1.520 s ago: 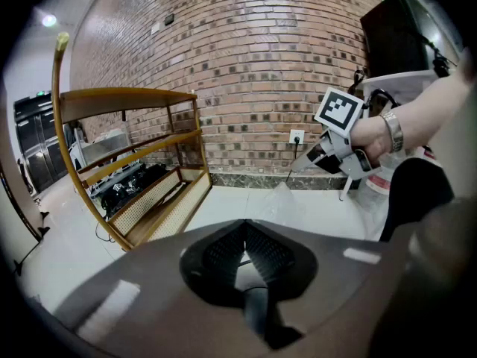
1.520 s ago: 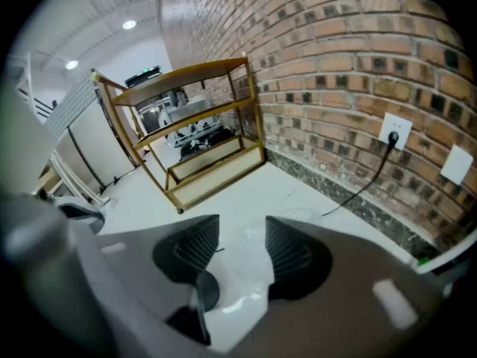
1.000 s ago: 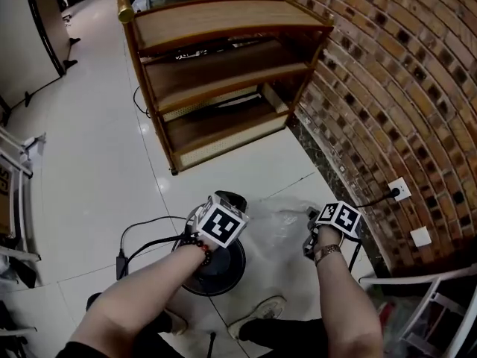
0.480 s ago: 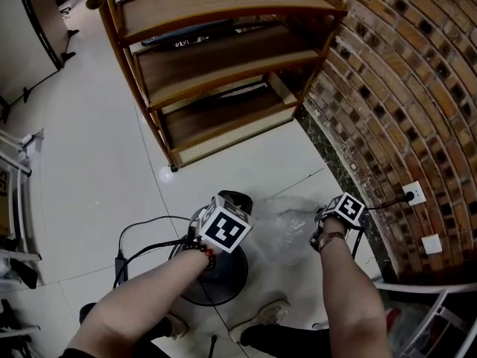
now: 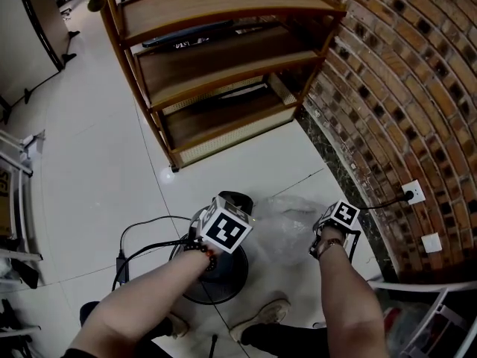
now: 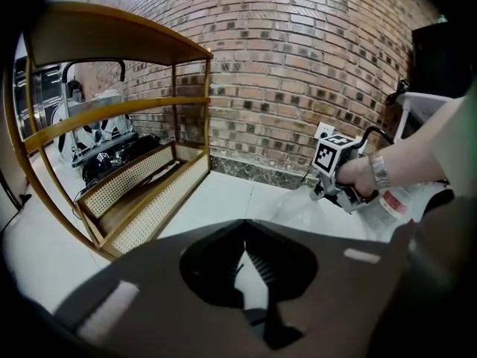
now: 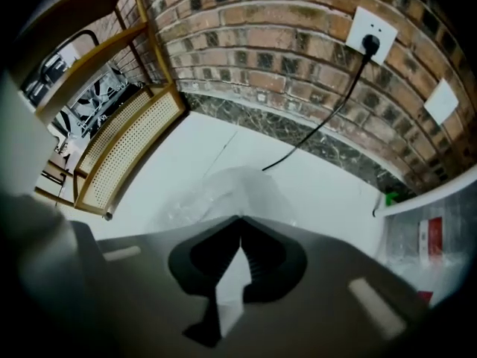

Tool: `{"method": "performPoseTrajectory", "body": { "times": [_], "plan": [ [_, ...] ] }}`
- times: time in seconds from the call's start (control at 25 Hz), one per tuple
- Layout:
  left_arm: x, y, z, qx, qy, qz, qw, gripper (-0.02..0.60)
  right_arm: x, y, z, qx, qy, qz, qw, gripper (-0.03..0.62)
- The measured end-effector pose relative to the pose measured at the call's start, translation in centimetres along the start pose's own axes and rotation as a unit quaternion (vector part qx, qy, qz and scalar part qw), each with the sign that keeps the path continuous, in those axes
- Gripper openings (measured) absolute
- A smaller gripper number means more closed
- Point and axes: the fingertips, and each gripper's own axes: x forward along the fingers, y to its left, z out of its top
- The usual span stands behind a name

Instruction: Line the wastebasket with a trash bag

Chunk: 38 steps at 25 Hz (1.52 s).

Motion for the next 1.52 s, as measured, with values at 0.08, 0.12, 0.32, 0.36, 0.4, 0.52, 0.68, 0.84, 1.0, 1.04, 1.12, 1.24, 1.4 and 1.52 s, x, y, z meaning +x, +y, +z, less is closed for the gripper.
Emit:
{"method": "performPoseTrajectory", "body": {
  "times": [0.08, 0.12, 0.32, 0.36, 0.4, 0.52, 0.68, 0.84, 1.0, 1.04, 1.12, 1.24, 1.4, 1.52],
  "plan": [
    [-0.3, -0.3, 0.0, 0.0, -0.002, -0.001, 1.0, 0.003, -0.5, -0.2, -0.7, -0.004, -0.003, 0.004, 1.0, 0.002],
    [-0.5, -0.4, 0.0, 0.0, -0.002, -0.001, 1.0, 0.003, -0.8, -0.1, -1.0, -0.006, -0.006, 0.01, 1.0, 0.002],
    [-1.8, -1.1, -0.2, -0.001, -0.007, 0.001, 1.0, 0.003, -3.1, 0.0, -2.3, -0.033, -0.031, 0.02, 0.999, 0.0],
    [-2.1, -1.2, -0.2, -0.002, -0.008, 0.003, 1.0, 0.003, -3.7, 0.2, -2.4, -0.041, -0.038, 0.022, 0.998, 0.0],
    [-2.5, -1.3, -0.2, -0.004, -0.009, 0.004, 0.9999, 0.003, -4.4, 0.4, -2.6, -0.05, -0.045, 0.026, 0.997, 0.0],
    [-4.1, -1.7, 0.2, -0.007, -0.012, 0.01, 0.9999, 0.003, -6.7, 1.0, -3.1, -0.071, -0.067, 0.04, 0.994, 0.0],
    [-6.3, -1.7, -0.2, -0.027, -0.009, 0.026, 0.9993, 0.006, -9.9, 1.6, -4.2, -0.101, -0.096, 0.059, 0.989, 0.0],
    [-8.0, -2.7, -0.4, -0.042, -0.015, 0.022, 0.9988, 0.02, -13.3, 1.5, -5.3, -0.128, -0.126, 0.074, 0.981, 0.0],
    [-9.1, -4.5, -0.6, -0.055, -0.019, 0.005, 0.9983, 0.046, -17.4, 1.3, -5.6, -0.154, -0.165, 0.084, 0.971, 0.0],
    [-9.3, -4.9, -0.5, -0.061, -0.026, -0.003, 0.9978, 0.057, -18.5, 1.4, -5.7, -0.159, -0.175, 0.088, 0.968, 0.0],
    [-9.6, -5.6, -0.6, -0.08, -0.037, -0.018, 0.996, 0.093, -20.8, 1.7, -5.8, -0.171, -0.196, 0.097, 0.961, 0.0],
    [-9.9, -6.0, -1.3, -0.127, -0.048, -0.037, 0.9901, 0.125, -24.2, 2.5, -6.2, -0.189, -0.226, 0.118, 0.949, 0.0],
    [-10.1, -6.6, -2.2, -0.193, -0.058, -0.07, 0.9771, 0.15, -28.5, 3.5, -6.9, -0.212, -0.258, 0.15, 0.93, 0.0],
    [-10.0, -6.7, -3.4, -0.232, -0.057, -0.087, 0.9672, 0.171, -31.4, 4.3, -7.6, -0.224, -0.275, 0.177, 0.918, 0.0]
  ]
}}
